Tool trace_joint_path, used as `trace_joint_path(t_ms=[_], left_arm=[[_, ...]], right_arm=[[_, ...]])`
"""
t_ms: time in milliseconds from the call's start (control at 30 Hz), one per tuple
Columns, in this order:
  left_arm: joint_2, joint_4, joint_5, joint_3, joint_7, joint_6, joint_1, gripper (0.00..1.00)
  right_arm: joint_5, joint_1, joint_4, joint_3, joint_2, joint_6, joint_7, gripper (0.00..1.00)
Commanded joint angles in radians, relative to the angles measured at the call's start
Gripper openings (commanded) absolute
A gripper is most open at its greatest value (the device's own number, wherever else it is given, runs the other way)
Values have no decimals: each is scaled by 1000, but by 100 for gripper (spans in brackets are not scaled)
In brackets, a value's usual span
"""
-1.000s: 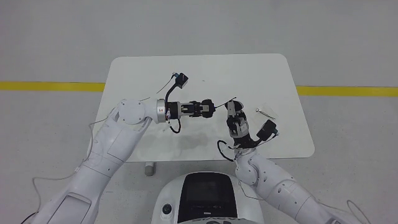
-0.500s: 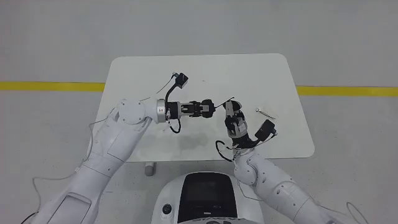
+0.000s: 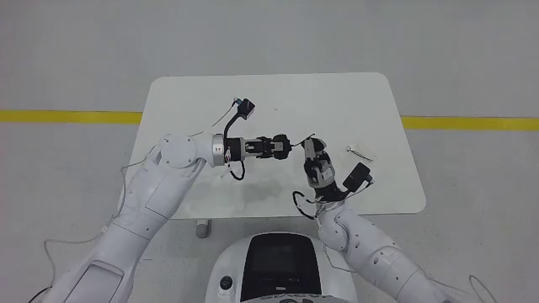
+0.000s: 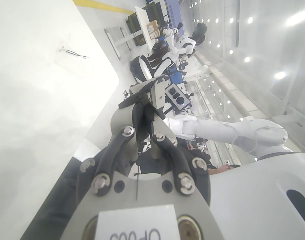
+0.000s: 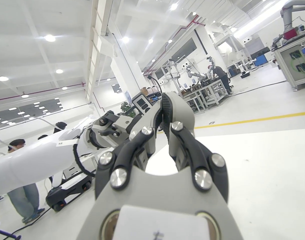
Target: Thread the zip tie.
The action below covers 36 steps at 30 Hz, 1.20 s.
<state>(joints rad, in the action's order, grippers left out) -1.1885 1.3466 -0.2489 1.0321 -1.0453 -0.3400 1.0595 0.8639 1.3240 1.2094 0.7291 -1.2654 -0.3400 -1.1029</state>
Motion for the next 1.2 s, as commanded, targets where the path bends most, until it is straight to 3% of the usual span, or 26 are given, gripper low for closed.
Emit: trace_joint_path(t_ms=[0,467,1167], left_arm=[[0,0,0,0,0,0,0,0],[0,0,0,0,0,0,0,0],[0,0,0,0,0,0,0,0]], right_arm=[[5,2,-4,7,-2,0,1,0],[36,26,8,50,-14,0,10,0],[71,35,31,39,-26,0,13,0]])
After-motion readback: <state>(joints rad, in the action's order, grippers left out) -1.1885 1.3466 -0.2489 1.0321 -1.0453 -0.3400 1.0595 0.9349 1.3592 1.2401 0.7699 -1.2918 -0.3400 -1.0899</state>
